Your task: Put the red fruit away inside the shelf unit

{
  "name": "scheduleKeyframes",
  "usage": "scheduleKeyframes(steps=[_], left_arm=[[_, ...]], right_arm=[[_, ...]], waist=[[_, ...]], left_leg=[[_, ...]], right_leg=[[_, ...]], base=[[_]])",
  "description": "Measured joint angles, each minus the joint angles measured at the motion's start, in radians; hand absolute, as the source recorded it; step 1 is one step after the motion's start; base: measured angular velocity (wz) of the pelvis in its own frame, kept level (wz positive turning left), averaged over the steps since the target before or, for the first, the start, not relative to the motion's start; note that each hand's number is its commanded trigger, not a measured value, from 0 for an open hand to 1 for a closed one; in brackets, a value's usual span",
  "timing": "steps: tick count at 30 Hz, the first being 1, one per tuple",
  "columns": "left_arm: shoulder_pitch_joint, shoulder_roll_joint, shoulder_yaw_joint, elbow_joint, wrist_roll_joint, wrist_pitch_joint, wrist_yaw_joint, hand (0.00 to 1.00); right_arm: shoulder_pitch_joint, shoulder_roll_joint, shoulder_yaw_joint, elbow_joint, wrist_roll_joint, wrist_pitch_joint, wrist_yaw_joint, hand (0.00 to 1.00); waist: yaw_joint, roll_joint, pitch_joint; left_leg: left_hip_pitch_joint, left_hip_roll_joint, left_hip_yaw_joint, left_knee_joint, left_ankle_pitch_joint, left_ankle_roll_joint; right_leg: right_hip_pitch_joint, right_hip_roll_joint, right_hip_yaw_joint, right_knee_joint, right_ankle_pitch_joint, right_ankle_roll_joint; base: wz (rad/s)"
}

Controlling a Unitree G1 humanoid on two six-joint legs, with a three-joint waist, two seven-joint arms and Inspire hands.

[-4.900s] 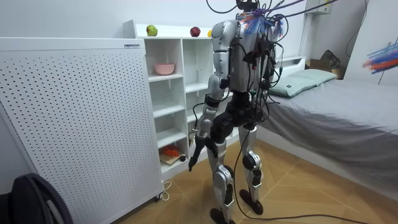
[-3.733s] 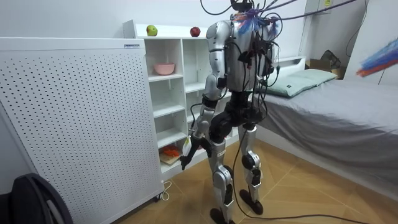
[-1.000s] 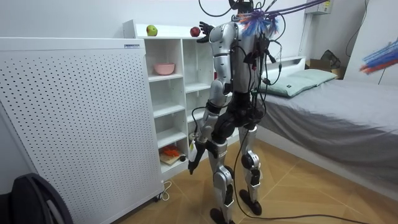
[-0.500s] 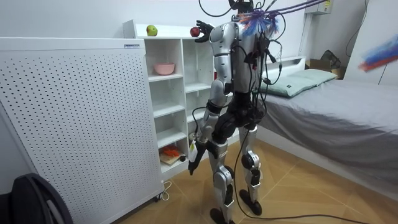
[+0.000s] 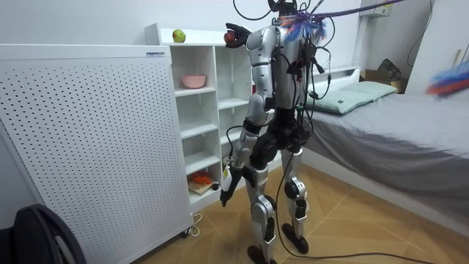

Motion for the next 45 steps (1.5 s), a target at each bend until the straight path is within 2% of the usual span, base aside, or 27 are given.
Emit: scheduleKeyframes(steps=[8,24,30,34,41,45], left_arm=[[0.0,0.001,0.0,0.0,-0.001,0.001,0.0,0.0],[-0.003,0.007,-0.018,0.002,-0.001,0.001,-0.006,0.0],[-0.005,0.006,-0.018,0.002,-0.001,0.0,-0.009,0.0],[-0.011,0.006,-0.018,0.001,-0.001,-0.001,-0.01,0.0],[-0.019,0.005,-0.019,0.001,-0.001,-0.014,-0.007,0.0],[-0.029,0.005,-0.02,0.001,-0.002,-0.024,-0.007,0.0]], right_arm=[[-0.001,-0.01,-0.001,0.0,0.001,-0.003,-0.001,1.0],[0.0,-0.013,-0.001,-0.012,0.002,-0.002,0.0,1.0],[0.007,-0.013,0.025,-0.098,-0.017,0.001,0.05,1.0],[0.062,-0.012,0.035,-0.254,-0.044,0.003,0.099,1.0],[0.079,-0.011,0.05,-0.414,-0.066,-0.01,0.144,1.0],[0.08,-0.009,0.079,-0.469,-0.072,-0.002,0.189,1.0]], waist=[[-0.001,0.003,-0.0016],[-0.001,0.005,0.0001],[-0.006,0.019,-0.0009],[-0.006,0.022,-0.0021],[0.01,0.029,0.0009],[0.017,0.032,0.0005]], left_leg=[[0.003,0.0,0.0,0.0,0.0,0.0],[0.004,0.0,0.003,0.001,0.0,0.0],[0.005,0.0,0.011,0.0,0.0,0.0],[0.006,0.0,0.008,0.0,0.0,0.0],[0.035,0.002,0.032,-0.01,0.0,0.0],[0.029,0.002,0.035,-0.014,0.0,0.0]], right_leg=[[0.002,0.0,0.001,0.0,0.0,0.0],[0.002,0.0,0.003,0.0,0.0,0.0],[-0.003,0.0,0.028,0.0,0.0,0.0],[-0.002,0.0,0.026,0.0,0.0,0.0],[0.014,0.0,0.03,0.0,0.0,0.0],[0.003,0.001,0.043,0.002,0.001,-0.001]], base=[[0.0],[0.0],[-0.04],[0.0],[-0.08],[-0.08]])
